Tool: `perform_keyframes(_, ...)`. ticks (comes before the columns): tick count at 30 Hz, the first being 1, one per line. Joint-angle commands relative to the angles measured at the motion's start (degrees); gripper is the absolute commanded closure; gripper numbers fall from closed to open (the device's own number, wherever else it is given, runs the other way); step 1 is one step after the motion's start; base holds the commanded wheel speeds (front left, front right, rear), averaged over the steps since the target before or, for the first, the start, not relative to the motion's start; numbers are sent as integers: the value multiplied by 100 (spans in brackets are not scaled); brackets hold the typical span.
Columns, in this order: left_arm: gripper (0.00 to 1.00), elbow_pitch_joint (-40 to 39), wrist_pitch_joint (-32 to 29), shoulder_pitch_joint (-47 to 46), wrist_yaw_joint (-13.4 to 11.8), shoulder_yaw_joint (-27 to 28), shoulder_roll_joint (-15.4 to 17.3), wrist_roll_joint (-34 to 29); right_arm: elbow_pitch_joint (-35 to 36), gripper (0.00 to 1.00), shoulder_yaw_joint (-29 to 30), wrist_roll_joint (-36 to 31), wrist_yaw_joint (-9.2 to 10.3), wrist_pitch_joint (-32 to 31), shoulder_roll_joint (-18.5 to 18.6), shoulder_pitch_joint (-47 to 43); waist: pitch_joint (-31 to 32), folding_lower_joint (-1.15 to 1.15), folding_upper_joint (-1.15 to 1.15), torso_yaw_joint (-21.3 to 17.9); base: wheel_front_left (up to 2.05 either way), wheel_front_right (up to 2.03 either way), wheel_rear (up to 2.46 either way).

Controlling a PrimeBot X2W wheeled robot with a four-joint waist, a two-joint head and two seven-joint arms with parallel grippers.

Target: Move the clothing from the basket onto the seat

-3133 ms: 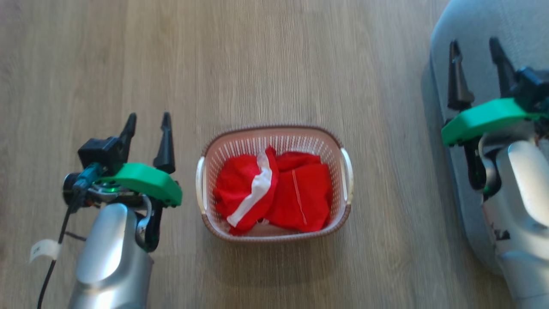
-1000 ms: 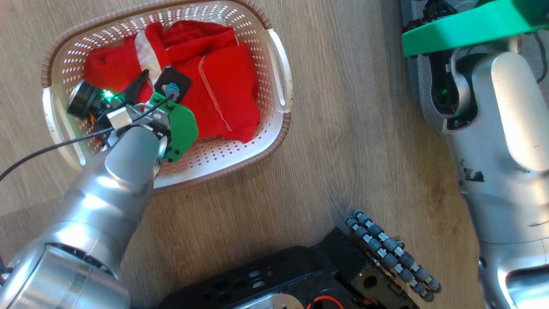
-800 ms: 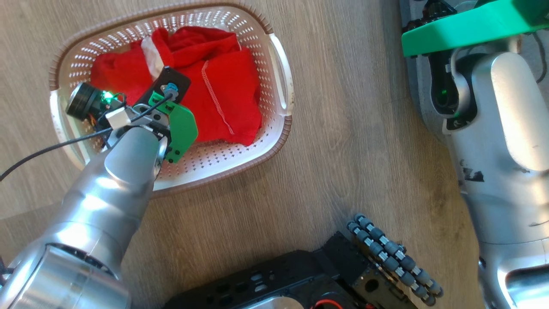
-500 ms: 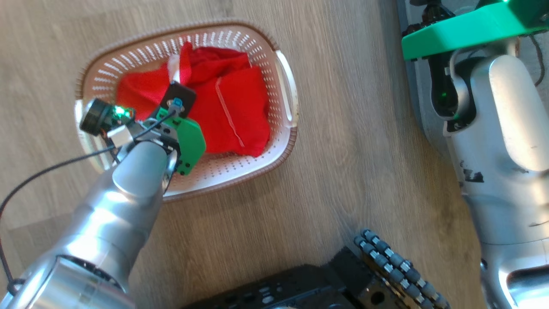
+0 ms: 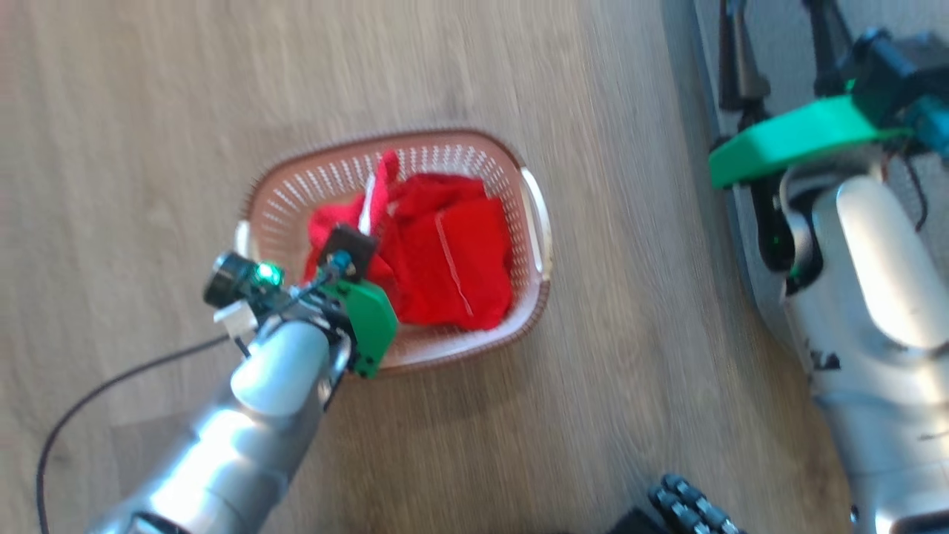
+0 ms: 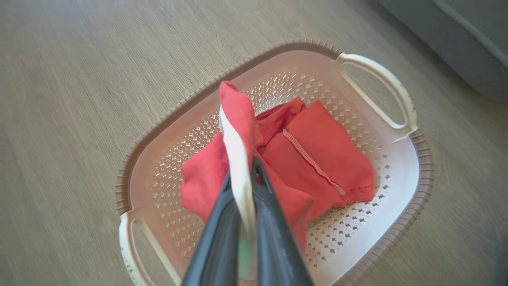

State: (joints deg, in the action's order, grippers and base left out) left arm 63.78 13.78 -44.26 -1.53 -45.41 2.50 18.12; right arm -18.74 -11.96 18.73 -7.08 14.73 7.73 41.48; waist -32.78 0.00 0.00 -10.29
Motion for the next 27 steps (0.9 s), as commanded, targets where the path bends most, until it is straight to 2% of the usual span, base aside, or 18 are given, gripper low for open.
perform_keyframes(1, 100, -202, 92, 131, -23, 50, 39, 111, 97, 0, -3, 26, -41, 27, 37, -220, 465, 0, 0, 266, 0, 0, 0)
perform_keyframes(9, 100, -901, 118, 518, -71, -174, 38, 590, -172, 0, 19, -20, -41, 27, 161, -760, 1301, 0, 0, 595, 0, 0, 0)
perform_keyframes(14, 100, -1637, 120, 673, -139, -88, 38, 672, -291, 0, 9, -29, -41, 27, 218, -1125, 1808, 0, 0, 787, 0, 0, 0)
perform_keyframes(27, 100, -3254, 121, 471, -125, 365, 38, 504, -385, 0, -24, -6, -41, 27, 246, -1610, 2352, 0, 0, 1022, 0, 0, 0)
